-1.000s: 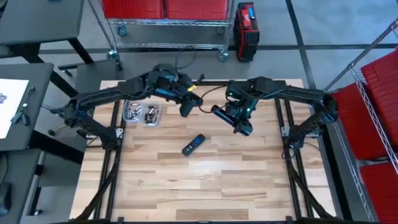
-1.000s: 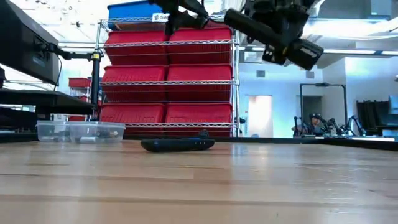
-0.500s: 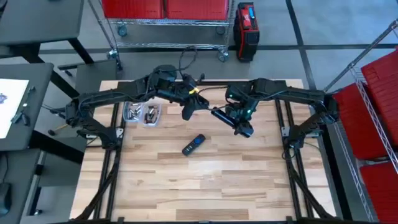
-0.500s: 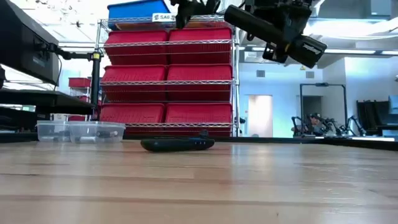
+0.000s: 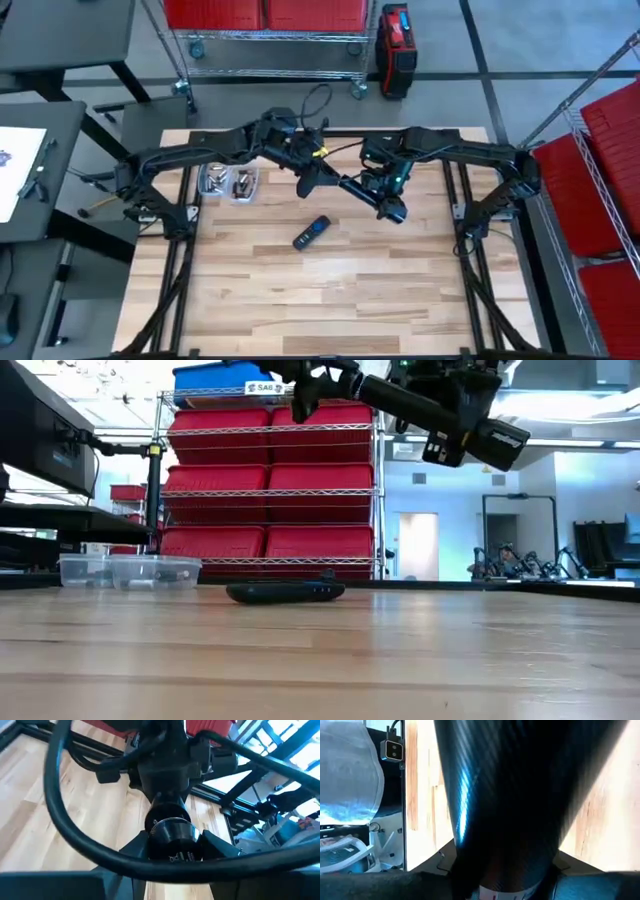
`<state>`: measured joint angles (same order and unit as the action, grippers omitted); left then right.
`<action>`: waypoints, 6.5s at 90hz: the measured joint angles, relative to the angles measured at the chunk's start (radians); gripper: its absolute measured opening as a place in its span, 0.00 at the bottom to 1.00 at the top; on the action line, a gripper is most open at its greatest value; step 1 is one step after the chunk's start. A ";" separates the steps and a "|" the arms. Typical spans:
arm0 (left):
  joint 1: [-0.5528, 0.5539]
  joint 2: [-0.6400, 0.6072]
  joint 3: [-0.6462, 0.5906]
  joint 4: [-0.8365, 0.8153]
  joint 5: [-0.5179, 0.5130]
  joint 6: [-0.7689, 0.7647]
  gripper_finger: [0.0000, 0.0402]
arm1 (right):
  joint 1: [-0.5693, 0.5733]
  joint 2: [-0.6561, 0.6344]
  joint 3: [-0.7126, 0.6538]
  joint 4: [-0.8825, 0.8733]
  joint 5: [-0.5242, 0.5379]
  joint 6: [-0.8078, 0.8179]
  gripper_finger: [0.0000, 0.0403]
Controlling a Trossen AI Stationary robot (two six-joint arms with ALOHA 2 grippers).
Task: Insert battery
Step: Close the flashlight's battery compartment
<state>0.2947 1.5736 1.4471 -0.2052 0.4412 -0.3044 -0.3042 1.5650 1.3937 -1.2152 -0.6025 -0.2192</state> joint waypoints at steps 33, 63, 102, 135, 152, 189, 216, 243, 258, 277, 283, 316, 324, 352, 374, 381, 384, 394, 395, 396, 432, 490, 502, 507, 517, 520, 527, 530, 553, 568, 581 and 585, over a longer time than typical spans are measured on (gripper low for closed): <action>0.003 0.000 0.000 0.036 -0.001 0.000 0.33 | 0.004 0.000 0.000 0.025 0.000 0.001 0.34; -0.006 0.000 0.000 0.031 -0.003 0.022 0.33 | 0.003 0.009 -0.001 0.044 0.000 -0.002 0.34; -0.018 0.024 0.001 -0.011 0.043 0.017 0.33 | -0.011 0.012 0.013 0.032 0.007 -0.054 0.34; -0.023 0.045 0.001 0.014 0.077 -0.004 0.33 | -0.001 0.012 0.010 0.041 0.014 -0.074 0.34; -0.031 0.044 0.000 0.028 0.111 0.021 0.33 | 0.014 0.012 0.009 0.067 -0.056 -0.082 0.34; -0.049 0.048 -0.001 -0.058 0.124 0.089 0.33 | 0.016 0.098 0.011 0.044 -0.282 -0.045 0.34; -0.091 0.043 -0.001 -0.060 0.120 0.161 0.33 | 0.022 0.142 0.011 0.052 -0.501 -0.049 0.34; -0.113 0.044 0.100 -0.140 0.141 0.325 0.33 | 0.027 0.142 0.011 0.089 -0.676 -0.060 0.34; -0.117 0.044 0.164 -0.166 0.140 0.460 0.33 | 0.034 0.139 0.015 0.164 -0.742 -0.064 0.34; -0.143 0.043 0.164 -0.138 0.144 0.655 0.33 | 0.057 0.139 0.015 0.202 -0.780 -0.034 0.34; -0.150 0.043 0.164 -0.144 0.141 0.723 0.33 | 0.060 0.140 0.015 0.202 -0.788 -0.028 0.34; -0.178 0.041 0.164 -0.151 0.063 1.367 0.33 | 0.066 0.140 0.015 0.195 -0.804 -0.019 0.33; -0.190 0.041 0.164 -0.150 0.022 1.508 0.33 | 0.066 0.141 0.015 0.193 -0.810 -0.017 0.33; -0.243 0.037 0.164 -0.155 -0.196 2.058 0.33 | 0.061 0.140 0.015 0.194 -0.811 -0.017 0.33; -0.248 0.036 0.164 -0.149 -0.342 2.439 0.33 | 0.041 0.141 0.015 0.195 -0.821 -0.010 0.33; -0.249 0.037 0.164 -0.138 -0.372 2.500 0.33 | 0.037 0.143 0.015 0.201 -0.831 0.021 0.33; -0.249 0.046 0.163 -0.120 -0.380 2.484 0.33 | 0.034 0.145 0.020 0.218 -0.838 0.034 0.33; -0.251 0.050 0.160 -0.138 -0.431 2.211 0.34 | 0.029 0.146 0.016 0.203 -0.817 0.020 0.33; -0.251 0.049 0.160 -0.139 -0.442 2.176 0.34 | 0.029 0.146 0.016 0.206 -0.817 0.018 0.33; -0.252 0.049 0.160 -0.140 -0.450 2.143 0.34 | 0.028 0.146 0.017 0.210 -0.817 0.017 0.33; -0.189 -0.069 0.159 -0.184 -0.681 1.257 0.35 | -0.026 0.120 0.020 0.209 -0.762 -0.016 0.33; 0.021 -0.250 0.159 -0.713 -0.691 0.324 0.35 | -0.211 0.057 0.074 0.123 -0.625 0.265 0.33; 0.056 -0.239 0.143 -0.756 -0.676 0.361 0.35 | -0.250 0.059 0.047 0.090 -0.626 0.383 0.33; 0.065 -0.236 0.142 -0.740 -0.647 0.384 0.35 | -0.266 0.059 0.026 0.080 -0.630 0.441 0.33; 0.072 -0.230 0.141 -0.745 -0.603 0.422 0.35 | -0.294 0.059 -0.029 0.037 -0.656 0.522 0.33; 0.072 -0.229 0.141 -0.742 -0.591 0.431 0.35 | -0.303 0.059 -0.043 0.018 -0.643 0.526 0.33; 0.068 -0.228 0.141 -0.743 -0.578 0.461 0.35 | -0.322 0.059 -0.087 -0.027 -0.607 0.526 0.33; 0.064 -0.228 0.141 -0.735 -0.577 0.472 0.35 | -0.328 0.059 -0.111 -0.026 -0.602 0.535 0.33; 0.051 -0.228 0.141 -0.728 -0.577 0.482 0.35 | -0.359 0.059 -0.281 -0.135 -0.558 0.639 0.33; 0.051 -0.228 0.141 -0.731 -0.578 0.483 0.35 | -0.360 0.059 -0.335 -0.312 -0.549 0.675 0.33; 0.049 -0.228 0.141 -0.730 -0.577 0.502 0.35 | -0.366 0.049 -0.334 -0.348 -0.587 0.727 0.33; 0.044 -0.228 0.141 -0.728 -0.577 0.502 0.35 | -0.366 0.045 -0.328 -0.355 -0.596 0.755 0.33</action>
<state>0.3386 1.3453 1.5879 -0.9336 -0.1362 0.1980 -0.6701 1.6100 1.0659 -1.5702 -1.1990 0.5360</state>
